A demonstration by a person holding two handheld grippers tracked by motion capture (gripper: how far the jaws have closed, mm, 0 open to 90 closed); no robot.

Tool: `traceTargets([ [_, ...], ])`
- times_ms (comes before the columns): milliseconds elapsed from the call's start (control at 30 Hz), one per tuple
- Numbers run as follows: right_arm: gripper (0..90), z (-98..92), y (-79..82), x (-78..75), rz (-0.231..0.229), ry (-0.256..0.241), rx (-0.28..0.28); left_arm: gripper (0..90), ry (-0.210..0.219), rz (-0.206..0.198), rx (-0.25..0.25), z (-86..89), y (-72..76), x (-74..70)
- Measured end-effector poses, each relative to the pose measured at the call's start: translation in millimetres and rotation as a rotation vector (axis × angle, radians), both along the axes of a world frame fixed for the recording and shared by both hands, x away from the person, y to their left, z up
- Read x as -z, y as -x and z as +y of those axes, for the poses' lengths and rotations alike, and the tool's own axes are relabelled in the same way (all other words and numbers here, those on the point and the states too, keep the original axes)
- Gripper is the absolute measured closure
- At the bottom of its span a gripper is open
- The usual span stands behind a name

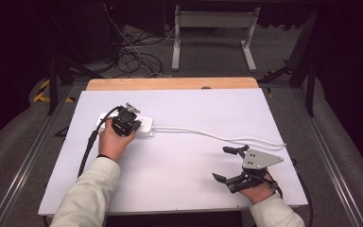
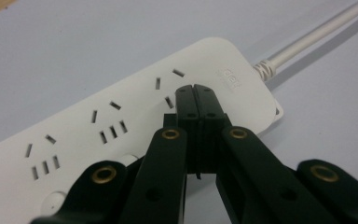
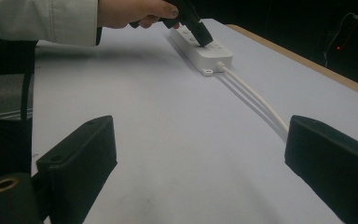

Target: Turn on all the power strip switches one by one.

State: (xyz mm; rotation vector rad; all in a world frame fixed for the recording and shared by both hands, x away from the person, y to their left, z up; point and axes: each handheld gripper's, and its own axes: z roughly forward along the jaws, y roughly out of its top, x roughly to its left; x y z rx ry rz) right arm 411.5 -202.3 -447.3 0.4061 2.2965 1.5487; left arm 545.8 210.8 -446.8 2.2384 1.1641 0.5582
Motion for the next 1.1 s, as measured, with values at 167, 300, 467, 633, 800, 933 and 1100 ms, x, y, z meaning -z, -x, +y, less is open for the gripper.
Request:
traceTargets([
  [167, 8.9, 0.1, -1.7, 0.8, 0.006, 0.002, 0.002, 90.0, 0.101, -0.055, -0.014, 14.4, 5.6, -18.4],
  [300, 8.9, 0.7, -0.9, 0.8, 0.005, 0.001, 0.002, 90.0, 0.076, -0.047, -0.020, 23.1, 7.7, -20.7],
  [467, 8.9, 0.7, -0.4, 0.7, 0.004, 0.000, 0.002, 90.0, 0.091, -0.019, -0.027, 34.7, 6.0, -19.4],
  [633, 8.9, 0.4, -1.1, 0.8, 0.006, 0.000, 0.002, 90.0, 0.078, 0.005, -0.054, 37.6, 4.1, -16.2],
  [800, 8.9, 0.4, -1.1, 0.8, 0.007, 0.000, 0.001, 90.0, 0.090, 0.034, -0.080, 41.4, 1.9, -12.0],
  [933, 8.9, 0.4, -1.2, 0.9, 0.008, -0.001, 0.001, 90.0, 0.089, 0.046, -0.084, 42.5, -0.3, -9.1],
  [1100, 8.9, 0.5, -1.1, 0.9, 0.008, -0.001, 0.000, 90.0, 0.061, 0.060, -0.088, 41.6, -2.8, -3.8],
])
